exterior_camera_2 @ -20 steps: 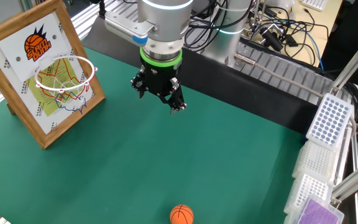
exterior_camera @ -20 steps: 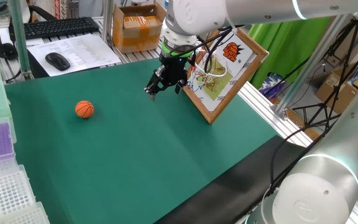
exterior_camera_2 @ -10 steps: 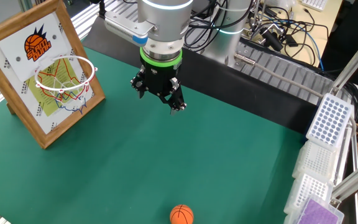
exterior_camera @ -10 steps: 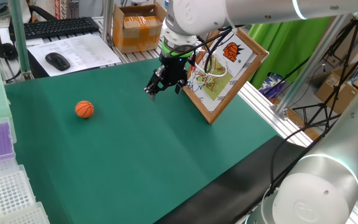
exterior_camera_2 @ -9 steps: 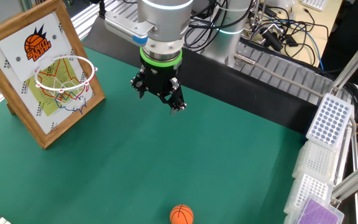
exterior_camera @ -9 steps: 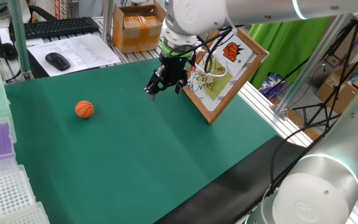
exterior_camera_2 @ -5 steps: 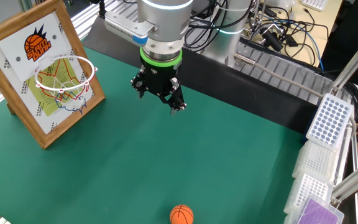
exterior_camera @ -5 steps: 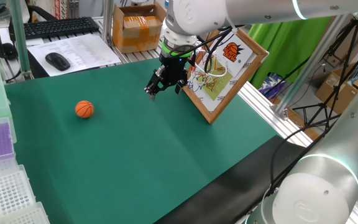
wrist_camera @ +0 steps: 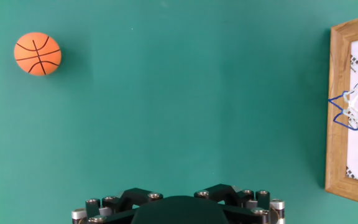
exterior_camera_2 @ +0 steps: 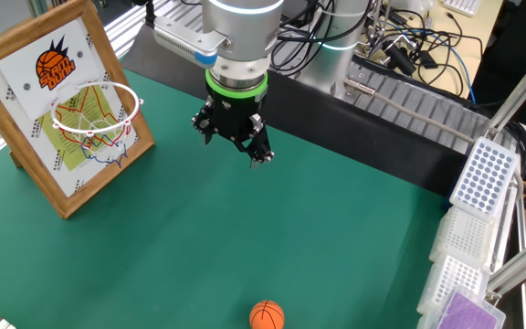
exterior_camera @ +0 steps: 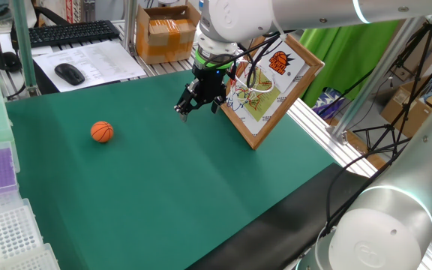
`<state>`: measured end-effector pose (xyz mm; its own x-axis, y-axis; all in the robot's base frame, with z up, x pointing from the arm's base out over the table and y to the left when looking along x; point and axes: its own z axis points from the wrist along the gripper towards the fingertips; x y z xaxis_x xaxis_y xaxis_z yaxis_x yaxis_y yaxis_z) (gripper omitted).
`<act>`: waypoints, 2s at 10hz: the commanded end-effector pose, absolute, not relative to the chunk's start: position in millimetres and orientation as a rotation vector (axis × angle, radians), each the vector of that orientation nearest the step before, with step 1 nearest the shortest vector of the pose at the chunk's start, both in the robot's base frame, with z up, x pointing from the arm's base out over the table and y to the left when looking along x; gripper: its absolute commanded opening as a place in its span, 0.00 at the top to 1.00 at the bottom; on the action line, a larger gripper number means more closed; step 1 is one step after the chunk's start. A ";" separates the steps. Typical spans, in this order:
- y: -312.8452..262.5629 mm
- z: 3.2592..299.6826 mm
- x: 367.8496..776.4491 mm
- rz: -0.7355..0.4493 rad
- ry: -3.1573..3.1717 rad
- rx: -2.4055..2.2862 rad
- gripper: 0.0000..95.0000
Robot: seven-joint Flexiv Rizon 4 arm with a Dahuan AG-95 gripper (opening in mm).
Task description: Grab a basketball, release it and shoot it into the basket
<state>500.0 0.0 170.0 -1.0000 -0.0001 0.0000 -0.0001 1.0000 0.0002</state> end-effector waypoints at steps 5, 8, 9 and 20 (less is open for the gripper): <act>14.5 158.1 487.8 0.050 3.164 0.148 1.00; 19.4 157.7 488.3 0.115 3.166 0.169 1.00; 22.7 156.8 489.2 0.148 3.165 0.191 1.00; 84.3 136.5 529.3 0.125 3.109 0.191 1.00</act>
